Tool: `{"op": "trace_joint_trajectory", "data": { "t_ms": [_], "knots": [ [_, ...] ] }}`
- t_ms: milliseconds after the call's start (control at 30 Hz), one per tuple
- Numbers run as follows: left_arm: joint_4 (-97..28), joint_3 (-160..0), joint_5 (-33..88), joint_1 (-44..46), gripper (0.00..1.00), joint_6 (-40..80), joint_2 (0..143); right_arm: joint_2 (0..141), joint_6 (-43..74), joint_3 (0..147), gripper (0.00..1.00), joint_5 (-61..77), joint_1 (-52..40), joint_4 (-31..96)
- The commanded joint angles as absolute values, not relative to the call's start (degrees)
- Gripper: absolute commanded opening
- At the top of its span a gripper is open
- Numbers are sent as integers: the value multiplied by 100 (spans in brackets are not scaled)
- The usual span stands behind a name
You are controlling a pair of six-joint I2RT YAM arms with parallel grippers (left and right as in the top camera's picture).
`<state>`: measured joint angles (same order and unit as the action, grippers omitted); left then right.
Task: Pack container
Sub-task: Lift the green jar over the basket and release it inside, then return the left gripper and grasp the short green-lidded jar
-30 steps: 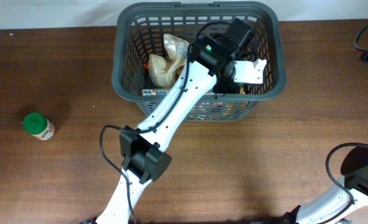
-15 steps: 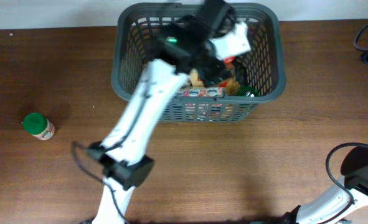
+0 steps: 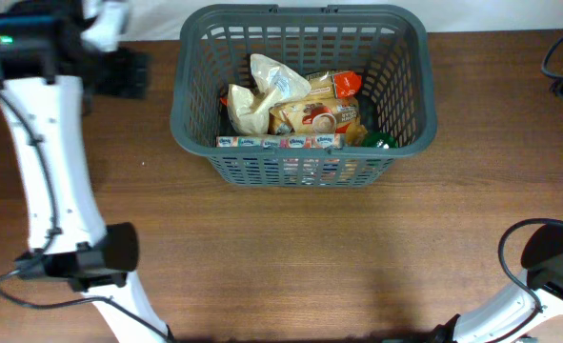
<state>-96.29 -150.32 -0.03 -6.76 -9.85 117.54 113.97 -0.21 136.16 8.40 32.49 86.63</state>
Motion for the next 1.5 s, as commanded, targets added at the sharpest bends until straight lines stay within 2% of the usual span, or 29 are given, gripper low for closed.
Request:
{"op": "trace_joint_trajectory", "data": {
  "t_ms": [0,167,533,967,1467],
  "knots": [
    [-9668,-14282,19,-1417,89,-405,11795,11386,-12,13590,99,832,3269,8659],
    [-9509,-12870,-150,-2075,89,-414,11795,11386,-12,13590,99,832,3269,8661],
    [-7822,-10700,-152,-2969,94,-685,11797,11386,-12,13590,99,832,3269,8661],
    [-6329,-9196,73,-3430,95,-757,11817,11386,-12,13590,99,832,3269,8659],
    [-5596,-9085,167,-3430,94,-760,11828,11386,-12,13590,99,832,3269,8661]
  ]
}}
